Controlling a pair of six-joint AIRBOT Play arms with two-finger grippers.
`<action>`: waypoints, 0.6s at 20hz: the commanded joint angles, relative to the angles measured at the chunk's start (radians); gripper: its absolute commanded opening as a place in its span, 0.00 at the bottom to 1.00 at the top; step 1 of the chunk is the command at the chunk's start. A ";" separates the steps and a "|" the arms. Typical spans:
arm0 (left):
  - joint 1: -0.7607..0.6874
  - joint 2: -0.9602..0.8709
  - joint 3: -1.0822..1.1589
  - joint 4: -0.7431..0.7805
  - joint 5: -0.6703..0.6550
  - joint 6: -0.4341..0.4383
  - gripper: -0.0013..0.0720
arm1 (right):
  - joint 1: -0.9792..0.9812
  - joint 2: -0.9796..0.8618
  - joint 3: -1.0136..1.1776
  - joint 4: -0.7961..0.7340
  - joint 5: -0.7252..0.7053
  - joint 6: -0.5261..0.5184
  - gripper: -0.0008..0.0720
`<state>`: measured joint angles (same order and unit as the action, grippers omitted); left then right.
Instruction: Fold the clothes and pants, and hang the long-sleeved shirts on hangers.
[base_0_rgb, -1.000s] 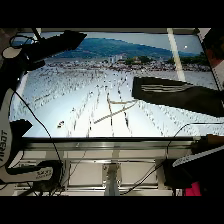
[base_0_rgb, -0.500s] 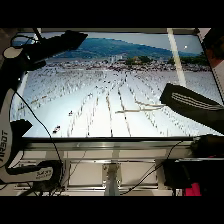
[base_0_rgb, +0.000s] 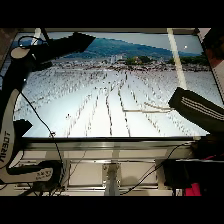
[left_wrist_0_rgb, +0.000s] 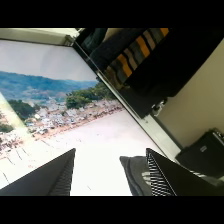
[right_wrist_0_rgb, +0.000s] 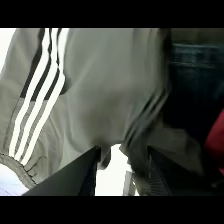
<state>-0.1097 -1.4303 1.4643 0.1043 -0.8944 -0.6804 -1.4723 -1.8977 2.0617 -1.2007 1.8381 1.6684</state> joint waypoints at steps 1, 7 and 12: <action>-0.004 0.000 0.001 0.001 0.000 0.000 0.69 | -0.005 0.039 0.004 0.033 -0.031 0.026 0.50; -0.003 0.000 0.001 0.001 0.046 0.000 0.50 | 0.026 0.195 0.003 0.708 -0.264 -0.014 0.32; 0.009 0.025 0.002 0.104 0.065 0.030 0.03 | 0.313 0.303 0.003 1.124 -0.269 -0.118 0.02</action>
<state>-0.1062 -1.4223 1.4647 0.1310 -0.8474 -0.6662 -1.3025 -1.6554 2.0644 -0.3561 1.5967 1.6047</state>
